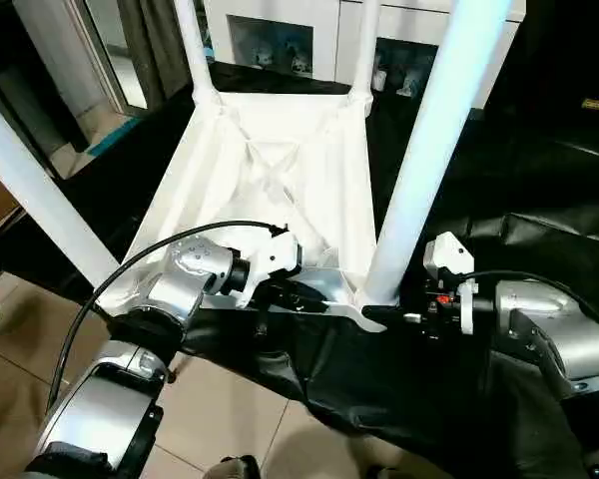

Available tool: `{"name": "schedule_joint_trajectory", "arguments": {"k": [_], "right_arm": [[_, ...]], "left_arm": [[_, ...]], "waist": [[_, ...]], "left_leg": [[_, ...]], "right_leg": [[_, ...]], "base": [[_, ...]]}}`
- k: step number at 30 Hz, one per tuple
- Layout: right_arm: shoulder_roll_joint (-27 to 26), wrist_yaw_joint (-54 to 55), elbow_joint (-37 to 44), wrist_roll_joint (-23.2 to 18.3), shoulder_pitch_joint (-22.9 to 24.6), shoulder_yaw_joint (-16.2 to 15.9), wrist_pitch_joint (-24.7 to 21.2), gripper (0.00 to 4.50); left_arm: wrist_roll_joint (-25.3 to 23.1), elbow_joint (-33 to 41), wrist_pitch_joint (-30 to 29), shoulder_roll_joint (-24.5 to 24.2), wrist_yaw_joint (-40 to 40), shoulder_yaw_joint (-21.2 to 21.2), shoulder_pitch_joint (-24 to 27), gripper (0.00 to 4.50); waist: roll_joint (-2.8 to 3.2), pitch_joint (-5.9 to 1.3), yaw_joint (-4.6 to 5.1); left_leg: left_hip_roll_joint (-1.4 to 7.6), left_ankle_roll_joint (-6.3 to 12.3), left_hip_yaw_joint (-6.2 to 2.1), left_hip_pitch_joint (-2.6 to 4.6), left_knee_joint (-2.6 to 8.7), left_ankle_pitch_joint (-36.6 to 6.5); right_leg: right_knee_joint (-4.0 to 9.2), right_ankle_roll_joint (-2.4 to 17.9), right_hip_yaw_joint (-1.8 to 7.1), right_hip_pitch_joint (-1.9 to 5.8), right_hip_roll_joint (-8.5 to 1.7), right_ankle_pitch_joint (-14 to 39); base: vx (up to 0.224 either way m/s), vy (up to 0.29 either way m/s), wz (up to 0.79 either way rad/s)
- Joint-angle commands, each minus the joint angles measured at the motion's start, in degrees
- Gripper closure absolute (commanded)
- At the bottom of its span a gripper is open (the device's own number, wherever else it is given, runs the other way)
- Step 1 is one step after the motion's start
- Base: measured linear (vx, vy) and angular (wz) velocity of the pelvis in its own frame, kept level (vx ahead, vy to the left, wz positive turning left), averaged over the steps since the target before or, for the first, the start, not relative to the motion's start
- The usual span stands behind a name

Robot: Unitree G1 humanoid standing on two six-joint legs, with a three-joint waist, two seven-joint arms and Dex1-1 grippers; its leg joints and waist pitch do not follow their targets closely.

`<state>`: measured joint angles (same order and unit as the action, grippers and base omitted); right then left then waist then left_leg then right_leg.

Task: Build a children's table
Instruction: Rotate leg to tighten

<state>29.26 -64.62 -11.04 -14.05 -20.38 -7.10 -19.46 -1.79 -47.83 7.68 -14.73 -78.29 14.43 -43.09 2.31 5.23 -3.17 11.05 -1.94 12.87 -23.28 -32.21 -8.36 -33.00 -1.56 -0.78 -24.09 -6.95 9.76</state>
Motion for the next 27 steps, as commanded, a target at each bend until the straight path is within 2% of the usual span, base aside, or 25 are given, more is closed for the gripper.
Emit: {"name": "schedule_joint_trajectory", "arguments": {"k": [1, 3, 4, 5, 7, 10, 11, 12, 13, 14, 15, 17, 19, 20, 22, 24, 27], "right_arm": [[-1.72, 1.04, 1.58, -1.21, 1.43, -0.86, -0.9, 1.69], [-2.75, 3.39, 0.99, -0.62, 1.67, -0.47, -0.91, 1.73], [-5.23, 9.4, -0.88, 1.34, 1.92, 0.27, -0.46, 1.76], [-5.23, 9.4, -0.88, 1.34, 1.92, 0.27, -0.46, 1.76], [-8.17, 16.12, -3.09, 3.26, 1.89, 1.13, -0.38, 1.76], [-9.29, 18.42, -3.78, 3.68, 1.87, 1.52, -0.67, 1.77], [-14.29, 26.35, -5.95, 4.45, 1.62, 2.79, -1.46, 1.77], [-15.34, 27.92, -6.42, 4.57, 1.48, 3.04, -1.5, 1.77], [-19.87, 33.98, -8.28, 5.16, 0.62, 3.54, -1.63, 1.77], [-20.82, 35.06, -8.64, 5.3, 0.37, 3.52, -1.64, 1.78], [-22.66, 36.69, -9.22, 5.83, -0.29, 2.85, -1.81, 1.78], [-22.69, 36.71, -9.23, 5.85, -0.3, 2.83, -1.82, 1.78], [-23.98, 35.5, -8.63, 6.2, -0.86, 0.85, -1.79, 1.78], [-23.98, 35.5, -8.63, 6.2, -0.86, 0.85, -1.79, 1.78], [-23.55, 32.83, -7.3, 4.79, -1.18, 0.82, -1.89, 1.08], [-22.73, 31.73, -7.0, 4.53, -1.24, 0.87, -1.74, 0.98], [-20.8, 29.49, -6.54, 5.6, -1.11, 0.35, -0.08, 0.85]], "left_arm": [[2.89, 0.82, 0.33, 1.87, 2.7, -2.2, -0.05, 4.5], [2.28, -0.09, 0.68, 2.39, 5.14, -2.46, -0.52, 4.5], [0.67, -2.23, 0.72, 3.61, 11.19, -2.89, -1.75, 4.5], [0.67, -2.23, 0.72, 3.61, 11.19, -2.89, -1.75, 4.5], [-0.43, -4.05, -0.02, 5.14, 16.83, -3.37, -2.89, 4.5], [-0.53, -4.49, -0.32, 5.76, 18.33, -3.59, -3.18, 4.5], [-1.26, -5.94, -0.47, 8.47, 24.24, -3.88, -4.19, 4.5], [-1.44, -6.25, -0.47, 8.95, 25.27, -3.86, -4.36, 4.5], [-2.1, -7.51, -0.48, 11.23, 29.76, -3.82, -4.96, 4.5], [-2.2, -7.76, -0.5, 11.73, 30.66, -3.82, -5.04, 4.5], [-2.24, -7.99, -0.62, 12.83, 31.68, -3.7, -5.02, 4.5], [-2.24, -7.99, -0.62, 12.85, 31.69, -3.7, -5.01, 4.5], [-2.34, -7.97, -0.5, 13.75, 31.81, -3.21, -4.78, 4.5], [-2.34, -7.97, -0.5, 13.75, 31.81, -3.21, -4.78, 4.5], [-2.22, -7.49, 0.23, 13.86, 29.33, -2.56, -4.3, 4.5], [-2.08, -7.18, 0.52, 13.59, 27.95, -2.29, -4.05, 4.5], [-2.17, -7.06, 1.05, 13.0, 25.49, -2.06, -3.7, 4.5]], "waist": [[-1.54, -3.49, 0.18], [-1.43, -3.51, 0.18], [-1.46, -3.33, 0.42], [-1.51, -3.29, 0.56], [-1.71, -3.29, 1.08], [-1.84, -3.22, 1.46], [-0.86, -3.18, 1.49], [-0.86, -3.18, 1.49], [-1.25, -3.25, 2.11], [-1.38, -3.23, 2.23], [-1.02, -3.23, 2.37], [-1.21, -3.16, 2.64], [-1.05, -3.23, 2.83], [-1.01, -3.23, 2.85], [-1.03, -3.27, 2.85], [-0.97, -3.3, 2.85], [-0.93, -3.5, 2.71]], "left_leg": [[1.86, 4.9, -0.82, 1.69, 3.61, -15.33], [1.85, 4.46, -0.89, 1.75, 3.7, -16.02], [1.83, 3.87, -0.9, 1.69, 3.83, -17.01], [1.72, 3.41, -0.9, 1.71, 3.85, -17.82], [1.53, 1.93, -1.17, 1.74, 4.03, -19.29], [1.39, 1.74, -1.29, 1.7, 4.08, -20.01], [1.41, 1.51, -1.32, 1.87, 4.14, -20.34], [1.41, 1.51, -1.32, 1.87, 4.14, -20.34], [1.24, 0.16, -1.47, 1.69, 4.32, -21.69], [1.19, -0.31, -1.6, 1.64, 4.46, -21.78], [1.21, -0.59, -1.71, 1.83, 4.54, -22.53], [1.1, -0.11, -1.63, 2.12, 4.45, -24.37], [1.13, 0.64, -1.68, 1.87, 4.53, -24.15], [1.15, 0.7, -1.69, 1.87, 4.56, -24.1], [1.21, 0.83, -1.7, 1.8, 4.65, -24.02], [1.26, 0.96, -1.67, 1.78, 4.66, -23.87], [1.36, 1.61, -1.51, 1.7, 4.52, -21.98]], "right_leg": [[3.6, 13.78, 0.5, 1.95, -0.55, 13.74], [3.72, 13.48, 0.48, 1.92, -0.63, 15.0], [3.9, 13.0, 0.53, 1.64, -0.55, 16.3], [4.07, 12.6, 0.54, 1.57, -0.57, 17.57], [4.4, 11.1, 0.54, 1.54, -0.67, 20.86], [4.71, 9.95, 0.52, 1.5, -0.64, 22.84], [4.82, 9.49, 0.61, 1.27, -0.69, 23.54], [4.82, 9.49, 0.61, 1.27, -0.69, 23.54], [4.95, 8.74, 0.43, 1.12, -0.58, 24.97], [4.98, 8.35, 0.3, 1.25, -0.6, 25.69], [5.08, 7.83, 0.26, 1.17, -0.53, 26.39], [5.58, 7.26, 0.34, 0.87, -0.45, 27.76], [5.62, 6.85, 0.36, 0.98, -0.45, 27.25], [5.62, 6.87, 0.36, 0.97, -0.43, 26.99], [5.53, 7.1, 0.34, 1.04, -0.44, 26.11], [5.46, 7.48, 0.35, 1.1, -0.44, 25.09], [5.08, 8.93, 0.43, 1.36, -0.44, 20.6]], "base": [[0.0, 0.0, 0.0], [0.0, 0.0, 0.0], [0.0, 0.0, 0.0], [0.0, 0.0, 0.0], [0.0, 0.0, 0.0], [0.0, 0.0, 0.0], [0.0, 0.0, 0.0], [0.0, 0.0, 0.0], [0.0, 0.0, 0.0], [0.0, 0.0, 0.0], [0.0, 0.0, 0.0], [0.0, 0.0, 0.0], [0.0, 0.0, 0.0], [0.0, 0.0, 0.0], [0.0, 0.0, 0.0], [0.0, 0.0, 0.0], [0.0, 0.0, 0.0]]}}
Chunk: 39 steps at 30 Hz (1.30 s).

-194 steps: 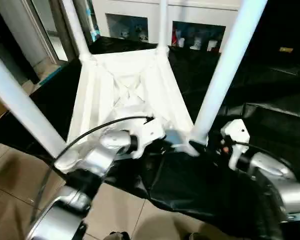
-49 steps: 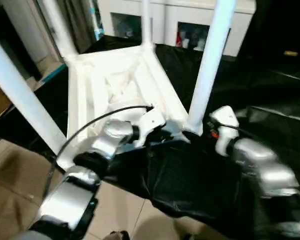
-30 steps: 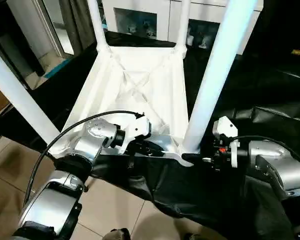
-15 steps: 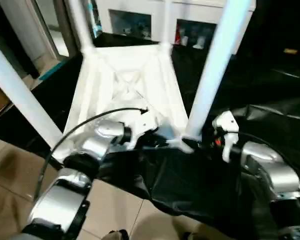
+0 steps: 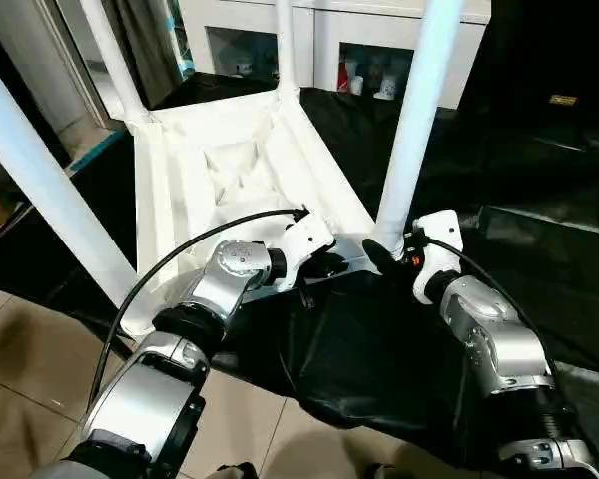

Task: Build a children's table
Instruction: Rotate leg to tighten

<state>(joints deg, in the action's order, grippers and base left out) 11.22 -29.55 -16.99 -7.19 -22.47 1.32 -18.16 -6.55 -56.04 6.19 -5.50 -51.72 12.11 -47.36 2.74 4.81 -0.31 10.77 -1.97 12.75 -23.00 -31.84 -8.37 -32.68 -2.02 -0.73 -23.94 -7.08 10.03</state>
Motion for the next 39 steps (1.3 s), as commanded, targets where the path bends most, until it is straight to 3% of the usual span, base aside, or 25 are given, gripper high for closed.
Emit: {"name": "schedule_joint_trajectory", "arguments": {"k": [1, 2, 4, 6, 7, 10, 13, 16, 18, 20, 22, 30, 34, 37, 38, 39], "right_arm": [[-0.83, -8.63, 0.35, -1.91, 1.12, -8.05, -0.93, 0.85], [-0.83, -8.63, 0.35, -1.91, 1.12, -8.05, -0.93, 0.85], [4.2, -16.75, 3.23, -4.22, 1.59, -8.05, -1.32, 0.85], [8.46, -23.32, 5.64, -5.57, 2.05, -8.47, -1.69, 0.85], [11.14, -27.05, 6.57, -5.94, 2.19, -8.78, -1.7, 0.85], [13.39, -29.87, 6.75, -5.74, 2.11, -9.01, -1.09, 0.85], [15.52, -32.54, 6.11, -5.11, 1.75, -9.08, 0.17, 0.85], [16.28, -33.65, 5.49, -5.11, 1.35, -9.12, 0.71, 0.85], [16.53, -34.13, 5.36, -5.14, 1.25, -9.34, 0.93, 1.18], [17.2, -35.44, 5.55, -5.23, 1.27, -10.07, 1.21, 1.18], [17.12, -35.83, 5.62, -5.18, 1.33, -10.28, 1.19, 1.52], [14.72, -32.4, 4.82, -4.92, 2.18, -9.93, 0.19, 1.73], [9.86, -21.28, 1.12, -2.15, 2.19, -8.1, -0.41, 1.75], [4.3, -10.93, -2.35, -1.1, 1.63, -5.71, -1.83, 1.76], [1.16, -5.78, -3.84, -0.77, 1.23, -4.72, -2.37, 1.76], [0.99, -5.5, -3.92, -0.76, 1.21, -4.66, -2.39, 1.76]], "left_arm": [[2.76, 1.58, 2.61, 3.01, -3.27, 0.58, 0.86, 4.5], [2.76, 1.58, 2.61, 3.01, -3.27, 0.58, 0.86, 4.5], [3.26, 2.8, 2.7, 0.81, -9.0, 1.48, 1.56, 4.5], [3.82, 3.7, 3.05, -1.11, -13.9, 2.07, 2.1, 4.5], [4.42, 4.31, 3.12, -2.31, -17.06, 2.21, 2.38, 4.5], [5.03, 5.14, 2.99, -3.51, -20.14, 2.32, 2.65, 4.5], [5.56, 6.56, 2.61, -5.12, -23.78, 2.37, 3.13, 4.5], [5.72, 7.46, 2.35, -6.07, -25.58, 2.4, 3.5, 4.5], [5.8, 7.73, 2.26, -6.37, -26.04, 2.37, 3.64, 4.5], [6.02, 8.3, 2.24, -6.94, -26.78, 2.19, 3.95, 4.5], [6.0, 8.5, 2.28, -7.22, -26.75, 2.0, 4.06, 4.5], [5.33, 8.25, 1.58, -6.66, -21.08, 0.51, 4.1, 4.5], [4.44, 6.09, -0.5, -4.74, -11.99, -1.22, 2.78, 4.5], [3.63, 4.64, -1.55, -2.62, -4.71, -2.13, 1.82, 4.5], [3.47, 3.99, -2.48, -1.14, -0.73, -2.66, 1.36, 4.5], [3.48, 3.96, -2.54, -1.05, -0.57, -2.69, 1.34, 4.5]], "waist": [[-1.36, -3.12, -0.17], [-1.36, -3.12, -0.17], [-1.38, -3.2, -0.57], [-1.26, -3.21, -0.84], [-1.23, -3.22, -1.37], [-1.15, -3.5, -2.06], [-1.52, -3.45, -2.37], [-1.36, -3.39, -2.47], [-1.4, -3.31, -2.46], [-1.52, -3.3, -2.5], [-1.66, -3.39, -2.55], [-1.96, -3.49, -2.62], [-1.95, -3.2, -2.08], [-1.98, -3.28, -1.07], [-1.78, -3.4, -1.0], [-1.82, -3.31, -0.78]], "left_leg": [[1.61, 2.07, -1.34, 1.3, 4.08, -21.32], [1.61, 2.07, -1.34, 1.3, 4.08, -21.32], [1.66, 3.96, -1.15, 1.29, 3.76, -18.95], [1.77, 4.79, -0.95, 1.39, 3.61, -18.03], [1.92, 5.82, -0.84, 1.17, 3.47, -15.89], [2.13, 6.54, -0.58, 1.5, 3.03, -12.92], [2.12, 6.87, -0.61, 1.34, 2.99, -12.26], [2.17, 6.87, -0.55, 1.47, 3.03, -12.84], [2.16, 6.58, -0.54, 1.44, 3.1, -13.4], [2.19, 6.16, -0.59, 1.45, 3.16, -13.51], [2.22, 6.26, -0.55, 1.5, 3.05, -13.42], [2.08, 6.64, -0.52, 1.35, 2.89, -12.41], [2.0, 4.32, -0.72, 1.41, 3.33, -15.93], [1.74, 1.49, -1.13, 1.48, 3.68, -19.49], [1.69, 1.15, -1.3, 1.34, 3.75, -19.48], [1.7, 0.79, -1.19, 1.44, 3.85, -19.8]], "right_leg": [[4.61, 9.98, 0.34, 1.41, -0.33, 18.74], [4.61, 9.98, 0.34, 1.41, -0.33, 18.74], [4.38, 11.45, 0.31, 1.99, -0.46, 15.51], [4.29, 12.07, 0.35, 1.83, -0.44, 14.41], [3.83, 13.18, 0.22, 2.09, -0.36, 12.0], [3.16, 15.19, 0.27, 1.91, -0.29, 7.33], [2.87, 16.04, 0.18, 2.21, -0.38, 6.23], [2.93, 16.32, 0.23, 2.11, -0.42, 6.98], [2.99, 16.15, 0.24, 2.09, -0.4, 7.87], [2.97, 16.08, 0.27, 2.18, -0.46, 8.36], [2.92, 16.16, 0.31, 2.2, -0.48, 8.1], [2.85, 15.88, 0.26, 2.25, -0.43, 8.42], [3.45, 14.42, 0.37, 1.76, -0.54, 14.81], [4.04, 11.9, 0.35, 1.54, -0.58, 20.97], [3.96, 11.53, 0.25, 1.78, -0.58, 21.26], [4.16, 11.11, 0.32, 1.44, -0.41, 21.16]], "base": [[0.0, 0.0, 0.0], [0.0, 0.0, 0.0], [0.0, 0.0, 0.0], [0.0, 0.0, 0.0], [0.0, 0.0, 0.0], [0.0, 0.0, 0.0], [0.0, 0.0, 0.0], [0.0, 0.0, 0.0], [0.0, 0.0, 0.0], [0.0, 0.0, 0.0], [0.0, 0.0, 0.0], [0.0, 0.0, 0.0], [0.0, 0.0, 0.0], [0.0, 0.0, 0.0], [0.0, 0.0, 0.0], [0.0, 0.0, 0.0]]}}
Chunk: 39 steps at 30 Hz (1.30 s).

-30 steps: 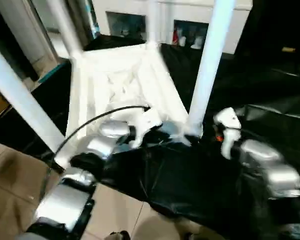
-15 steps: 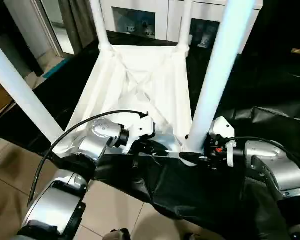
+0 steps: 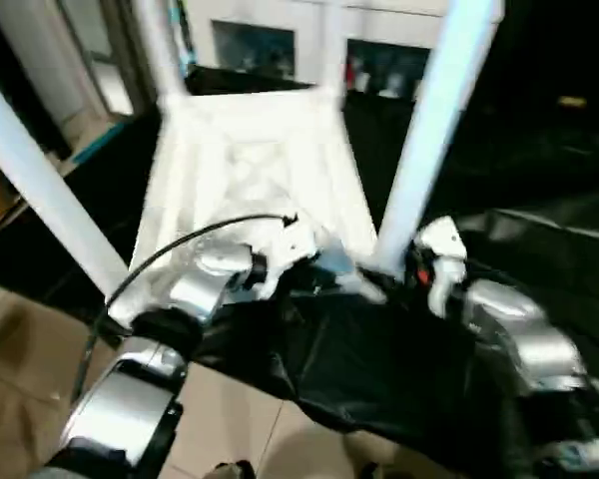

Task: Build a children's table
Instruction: Rotate leg to tighten

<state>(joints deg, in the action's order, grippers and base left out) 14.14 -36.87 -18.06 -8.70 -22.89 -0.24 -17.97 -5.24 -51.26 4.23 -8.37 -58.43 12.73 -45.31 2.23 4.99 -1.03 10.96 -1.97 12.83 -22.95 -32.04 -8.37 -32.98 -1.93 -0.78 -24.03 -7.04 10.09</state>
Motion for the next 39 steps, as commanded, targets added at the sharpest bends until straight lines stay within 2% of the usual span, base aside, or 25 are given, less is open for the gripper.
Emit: {"name": "schedule_joint_trajectory", "arguments": {"k": [1, 3, 4, 7, 8, 12, 13, 15, 17, 18, 19, 21, 22, 23, 25, 27, 28, 31, 36, 39], "right_arm": [[-3.56, 4.32, -3.5, 0.81, 1.36, -2.63, -2.8, 1.76], [-7.84, 10.01, -5.1, 1.73, 0.39, -3.04, -2.91, 1.76], [-7.84, 10.01, -5.1, 1.73, 0.39, -3.04, -2.91, 1.76], [-10.15, 9.68, -4.99, 4.02, 0.01, -6.48, -0.06, 1.76], [-10.37, 8.4, -4.79, 3.63, 0.01, -6.72, 0.79, 1.2], [-9.43, 4.87, -3.81, 1.76, -0.1, -6.07, 0.52, 1.04], [-8.4, 3.68, -3.16, 1.65, -0.08, -6.36, 0.33, 0.73], [-6.17, 0.24, -1.64, 1.22, 0.28, -7.19, 0.3, 0.63], [-3.04, -5.02, 0.45, 0.2, 0.94, -8.01, 0.21, 0.63], [-1.38, -7.43, 1.24, -0.07, 1.2, -8.26, 0.3, 0.63], [0.03, -9.38, 1.84, -0.23, 1.39, -8.43, 0.37, 0.63], [1.59, -11.74, 2.56, -0.76, 1.58, -8.47, 0.23, 0.63], [4.38, -16.41, 3.85, -2.12, 1.91, -8.29, -0.08, 0.63], [4.38, -16.41, 3.85, -2.12, 1.91, -8.29, -0.08, 0.63], [7.75, -21.44, 5.19, -3.15, 1.99, -8.03, -0.61, 0.63], [10.77, -24.84, 5.44, -3.24, 1.8, -7.96, -0.07, 0.63], [11.31, -25.0, 5.12, -2.95, 1.63, -7.9, 0.25, 0.63], [13.14, -27.32, 5.44, -3.09, 1.8, -7.69, 0.44, 0.63], [14.27, -28.86, 5.28, -3.39, 1.85, -7.59, 0.56, 0.63], [14.39, -29.54, 5.3, -3.88, 1.9, -8.37, 0.42, 0.96]], "left_arm": [[2.24, -1.05, -1.14, 2.61, 7.9, -3.55, -0.91, 4.5], [2.72, -1.38, -2.5, 5.22, 12.57, -4.22, -1.42, 4.5], [2.72, -1.38, -2.5, 5.22, 12.57, -4.22, -1.42, 4.5], [2.71, -1.3, -2.36, 7.56, 14.57, -4.29, -1.51, 4.5], [2.69, -1.35, -2.31, 7.81, 14.07, -4.0, -1.53, 4.5], [2.6, -1.54, -2.29, 7.55, 12.34, -3.55, -1.56, 4.5], [2.49, -1.29, -2.28, 6.99, 11.13, -3.31, -1.39, 4.5], [2.55, -0.74, -2.08, 5.99, 8.4, -2.82, -0.99, 4.5], [2.79, 0.08, -1.66, 4.65, 4.47, -2.14, -0.35, 4.5], [2.79, 0.42, -1.19, 3.87, 2.37, -1.72, -0.02, 4.5], [2.76, 0.71, -0.74, 3.16, 0.53, -1.35, 0.27, 4.5], [2.88, 1.31, 0.06, 2.28, -2.09, -0.78, 0.83, 4.5], [3.51, 2.53, 0.47, 0.71, -7.02, 0.08, 1.98, 4.5], [3.51, 2.53, 0.47, 0.71, -7.02, 0.08, 1.98, 4.5], [4.48, 3.89, 1.22, -1.49, -13.46, 0.9, 3.31, 4.5], [5.1, 4.31, 1.1, -3.08, -17.31, 0.81, 3.87, 4.5], [5.15, 4.15, 1.25, -3.39, -17.7, 0.67, 3.84, 4.5], [5.45, 4.62, 1.21, -4.41, -18.78, 0.34, 3.83, 4.5], [6.13, 5.59, 0.69, -5.37, -20.23, -0.16, 3.96, 4.5], [6.45, 5.89, 0.72, -5.77, -20.96, -0.39, 4.07, 4.5]], "waist": [[-1.4, -3.47, -0.05], [-1.14, -3.56, 0.07], [-1.29, -3.58, 0.28], [-1.17, -3.62, 0.39], [-1.24, -3.7, 0.32], [-1.01, -3.72, 0.35], [-1.01, -3.74, 0.35], [-1.05, -3.73, 0.34], [-1.0, -3.78, 0.18], [-1.09, -3.93, 0.0], [-1.12, -3.89, -0.14], [-1.08, -3.94, -0.16], [-1.03, -4.07, -0.4], [-1.03, -4.15, -0.51], [-0.69, -4.12, -0.7], [-0.73, -4.15, -1.01], [-0.78, -4.1, -1.3], [-0.75, -3.97, -1.51], [-0.9, -3.86, -1.76], [-0.91, -3.94, -1.77]], "left_leg": [[1.47, 0.68, -1.27, 1.62, 4.01, -20.41], [1.46, 0.63, -1.3, 1.65, 3.98, -20.73], [1.28, 0.55, -1.34, 1.49, 4.06, -20.62], [1.34, 1.02, -1.31, 1.57, 3.99, -21.12], [1.25, 1.81, -1.3, 1.38, 3.95, -20.43], [1.31, 2.5, -1.31, 1.3, 3.96, -19.94], [1.3, 2.54, -1.31, 1.3, 3.96, -20.08], [1.32, 2.68, -1.3, 1.33, 3.93, -19.98], [1.39, 3.37, -1.28, 1.28, 3.84, -19.2], [1.37, 4.14, -1.22, 1.2, 3.64, -17.94], [1.44, 4.96, -1.09, 1.18, 3.51, -16.93], [1.4, 5.51, -1.09, 0.97, 3.42, -15.54], [1.45, 6.3, -0.97, 0.95, 3.21, -13.51], [1.52, 6.57, -0.97, 0.94, 3.1, -12.91], [1.67, 7.16, -0.89, 1.0, 3.04, -12.39], [1.76, 7.55, -0.73, 1.29, 2.89, -12.01], [1.82, 7.45, -0.68, 1.34, 2.92, -12.03], [1.94, 6.71, -0.64, 1.56, 3.03, -13.33], [1.93, 5.32, -0.75, 1.52, 3.27, -15.42], [1.9, 5.42, -0.74, 1.45, 3.21, -14.54]], "right_leg": [[4.69, 10.83, 0.37, 1.42, -0.45, 21.64], [4.67, 10.69, 0.49, 1.41, -0.48, 21.54], [4.78, 10.12, 0.33, 1.5, -0.38, 21.8], [4.9, 9.85, 0.43, 1.39, -0.34, 21.38], [4.85, 9.57, 0.44, 1.54, -0.4, 20.87], [4.75, 9.92, 0.38, 1.6, -0.32, 19.54], [4.75, 9.96, 0.37, 1.62, -0.31, 19.54], [4.72, 10.11, 0.38, 1.69, -0.31, 18.99], [4.6, 10.54, 0.37, 1.96, -0.35, 17.17], [4.36, 11.08, 0.36, 2.2, -0.4, 15.15], [4.26, 11.76, 0.38, 2.13, -0.42, 13.7], [4.03, 12.52, 0.26, 2.31, -0.44, 12.17], [3.64, 13.49, 0.12, 2.53, -0.32, 9.43], [3.42, 13.95, 0.08, 2.69, -0.31, 8.39], [3.22, 15.17, 0.04, 2.6, -0.33, 6.98], [3.07, 16.0, 0.14, 2.49, -0.19, 5.6], [2.95, 16.59, 0.16, 2.46, -0.24, 5.43], [3.11, 16.7, 0.23, 2.28, -0.25, 7.0], [3.36, 15.64, 0.33, 2.27, -0.5, 10.83], [3.24, 15.67, 0.32, 2.31, -0.47, 9.73]], "base": [[0.0, 0.0, 0.0], [0.0, 0.0, 0.0], [0.0, 0.0, 0.0], [0.0, 0.0, 0.0], [0.0, 0.0, 0.0], [0.0, 0.0, 0.0], [0.0, 0.0, 0.0], [0.0, 0.0, 0.0], [0.0, 0.0, 0.0], [0.0, 0.0, 0.0], [0.0, 0.0, 0.0], [0.0, 0.0, 0.0], [0.0, 0.0, 0.0], [0.0, 0.0, 0.0], [0.0, 0.0, 0.0], [0.0, 0.0, 0.0], [0.0, 0.0, 0.0], [0.0, 0.0, 0.0], [0.0, 0.0, 0.0], [0.0, 0.0, 0.0]]}}
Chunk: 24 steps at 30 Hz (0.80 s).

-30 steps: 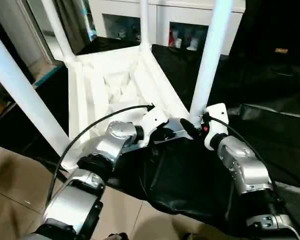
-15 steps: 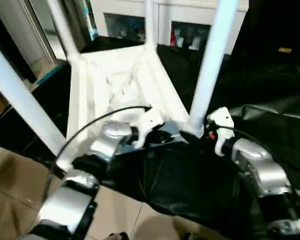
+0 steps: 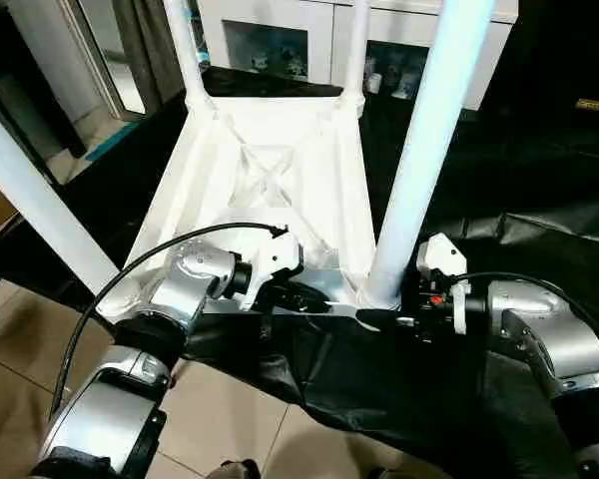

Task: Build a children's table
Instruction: Rotate leg to tighten

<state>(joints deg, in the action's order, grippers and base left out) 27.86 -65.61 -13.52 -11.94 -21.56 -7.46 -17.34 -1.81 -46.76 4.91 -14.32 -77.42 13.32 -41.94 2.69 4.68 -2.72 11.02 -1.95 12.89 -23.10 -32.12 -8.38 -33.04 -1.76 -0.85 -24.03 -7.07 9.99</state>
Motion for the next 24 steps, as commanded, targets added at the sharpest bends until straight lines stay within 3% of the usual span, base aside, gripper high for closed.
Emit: {"name": "schedule_joint_trajectory", "arguments": {"k": [1, 8, 11, 15, 16, 17, 18, 19, 21, 22, 24], "right_arm": [[0.58, -0.87, 0.71, -0.68, 0.56, -1.3, -0.18, 0.96], [-0.69, 0.16, 0.69, -0.59, 1.1, -1.15, -0.26, 1.54], [-4.19, 7.47, -0.34, 0.89, 2.22, -0.31, -1.23, 1.66], [-7.45, 15.13, -2.52, 2.95, 2.14, 0.28, -1.64, 1.74], [-11.9, 24.39, -5.73, 4.36, 1.18, 1.98, -2.5, 1.75], [-12.86, 26.2, -6.42, 4.49, 0.92, 2.4, -2.71, 1.75], [-13.52, 27.44, -6.89, 4.58, 0.75, 2.69, -2.86, 1.76], [-14.93, 30.1, -8.02, 4.77, 0.19, 3.32, -3.19, 1.76], [-19.32, 37.96, -11.55, 5.2, -1.87, 5.13, -3.58, 1.76], [-21.46, 40.57, -12.7, 5.1, -2.8, 5.57, -3.9, 1.76], [-23.66, 41.78, -13.27, 5.76, -3.79, 4.34, -3.16, 1.76]], "left_arm": [[3.04, 1.36, 0.09, 0.13, -1.88, -1.0, 0.68, 4.5], [2.36, 0.48, 0.61, 0.48, 0.79, -1.32, 0.23, 4.5], [0.93, -1.03, 0.19, 1.51, 6.85, -1.98, -0.53, 4.5], [0.51, -1.82, -0.54, 2.87, 11.2, -2.72, -1.16, 4.5], [-0.43, -3.25, -1.38, 5.05, 16.88, -3.0, -2.21, 4.5], [-0.62, -3.53, -1.58, 5.52, 17.81, -2.97, -2.41, 4.5], [-0.75, -3.73, -1.72, 5.85, 18.45, -2.95, -2.54, 4.5], [-0.95, -4.23, -2.07, 6.74, 20.09, -3.0, -2.85, 4.5], [-1.4, -6.0, -2.93, 9.91, 25.15, -3.17, -3.91, 4.5], [-1.47, -6.99, -3.18, 11.61, 28.14, -3.33, -4.57, 4.5], [-1.3, -8.16, -3.17, 13.8, 31.4, -3.42, -5.48, 4.5]], "waist": [[-1.44, -3.69, -0.09], [-1.33, -3.71, -0.27], [-1.28, -3.59, -0.23], [-1.42, -3.3, 0.7], [-1.58, -3.29, 0.91], [-1.41, -3.18, 1.3], [-1.5, -3.2, 1.55], [-1.37, -3.1, 1.67], [-1.21, -2.97, 2.12], [-0.88, -2.98, 2.28], [-1.15, -2.92, 2.52]], "left_leg": [[1.79, 5.61, -0.79, 1.57, 3.21, -13.86], [1.79, 5.95, -0.76, 1.61, 3.14, -13.4], [1.76, 5.33, -0.77, 1.62, 3.27, -14.5], [1.56, 2.65, -1.05, 1.6, 3.76, -18.54], [1.46, 2.39, -1.14, 1.45, 3.82, -18.72], [1.41, 1.69, -1.14, 1.59, 3.94, -19.98], [1.31, 0.73, -1.41, 1.65, 4.0, -20.83], [1.33, 0.56, -1.5, 1.57, 4.18, -21.0], [1.22, -0.22, -1.39, 2.16, 4.07, -23.53], [1.14, -0.67, -1.62, 2.01, 4.17, -23.71], [1.16, -0.77, -1.61, 2.16, 4.31, -25.2]], "right_leg": [[3.21, 15.59, 0.37, 2.37, -0.43, 9.02], [3.15, 15.86, 0.32, 2.36, -0.39, 8.53], [3.37, 15.27, 0.36, 2.15, -0.4, 10.32], [4.02, 13.16, 0.4, 1.87, -0.43, 16.79], [4.08, 12.68, 0.37, 1.97, -0.44, 17.74], [4.38, 11.84, 0.43, 1.52, -0.43, 20.14], [4.53, 10.83, 0.31, 1.58, -0.54, 22.6], [4.73, 10.12, 0.34, 1.63, -0.48, 23.03], [5.11, 9.95, 0.43, 0.78, -0.32, 24.69], [4.94, 9.73, 0.32, 1.04, -0.37, 25.03], [5.38, 8.54, 0.31, 0.83, -0.16, 25.59]], "base": [[0.0, 0.0, 0.0], [0.0, 0.0, 0.0], [0.0, 0.0, 0.0], [0.0, 0.0, 0.0], [0.0, 0.0, 0.0], [0.0, 0.0, 0.0], [0.0, 0.0, 0.0], [0.0, 0.0, 0.0], [0.0, 0.0, 0.0], [0.0, 0.0, 0.0], [0.0, 0.0, 0.0]]}}
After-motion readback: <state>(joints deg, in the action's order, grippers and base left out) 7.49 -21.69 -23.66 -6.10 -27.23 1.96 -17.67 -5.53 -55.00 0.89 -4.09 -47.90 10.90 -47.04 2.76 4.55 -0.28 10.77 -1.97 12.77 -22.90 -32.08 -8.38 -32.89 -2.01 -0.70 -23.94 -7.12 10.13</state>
